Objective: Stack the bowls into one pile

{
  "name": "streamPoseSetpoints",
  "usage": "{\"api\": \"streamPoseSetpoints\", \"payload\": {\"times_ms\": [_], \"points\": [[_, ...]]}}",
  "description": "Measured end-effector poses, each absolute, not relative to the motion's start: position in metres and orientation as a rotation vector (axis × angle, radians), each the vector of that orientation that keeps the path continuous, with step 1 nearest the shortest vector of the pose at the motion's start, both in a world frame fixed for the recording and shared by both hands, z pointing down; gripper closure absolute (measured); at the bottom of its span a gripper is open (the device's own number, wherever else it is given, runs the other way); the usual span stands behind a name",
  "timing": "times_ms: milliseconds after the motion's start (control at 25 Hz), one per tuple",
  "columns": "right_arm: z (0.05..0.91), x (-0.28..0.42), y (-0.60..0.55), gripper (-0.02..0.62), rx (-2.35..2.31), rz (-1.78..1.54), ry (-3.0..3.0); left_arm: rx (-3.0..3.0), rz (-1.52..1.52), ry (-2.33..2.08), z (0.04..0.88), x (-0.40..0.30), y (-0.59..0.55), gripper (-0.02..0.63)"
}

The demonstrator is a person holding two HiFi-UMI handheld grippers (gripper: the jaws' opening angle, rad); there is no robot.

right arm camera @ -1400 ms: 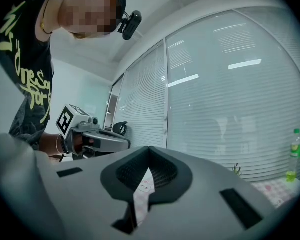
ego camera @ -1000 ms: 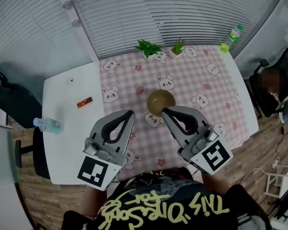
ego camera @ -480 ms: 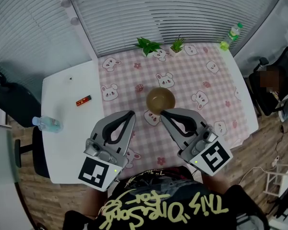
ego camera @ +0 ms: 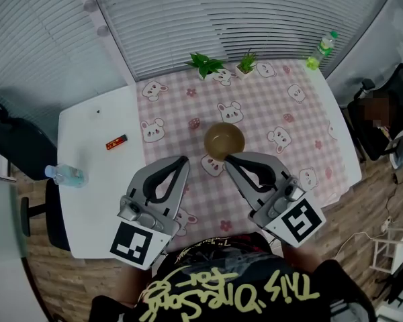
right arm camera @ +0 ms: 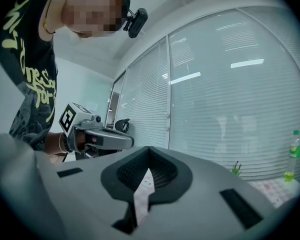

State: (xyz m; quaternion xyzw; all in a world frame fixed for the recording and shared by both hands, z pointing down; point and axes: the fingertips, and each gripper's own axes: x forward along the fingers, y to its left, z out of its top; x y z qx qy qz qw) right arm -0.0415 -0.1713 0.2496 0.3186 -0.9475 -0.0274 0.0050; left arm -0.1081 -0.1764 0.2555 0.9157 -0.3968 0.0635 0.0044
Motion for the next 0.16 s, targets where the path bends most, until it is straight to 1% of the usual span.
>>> {"api": "streamPoseSetpoints", "payload": {"times_ms": [160], "points": [[0.2539, -0.0362, -0.1774, 0.594, 0.994, -0.07, -2.976, 2.863, 0.219, -1.247, 0.2602, -0.1031, -0.1823, 0.611]]}}
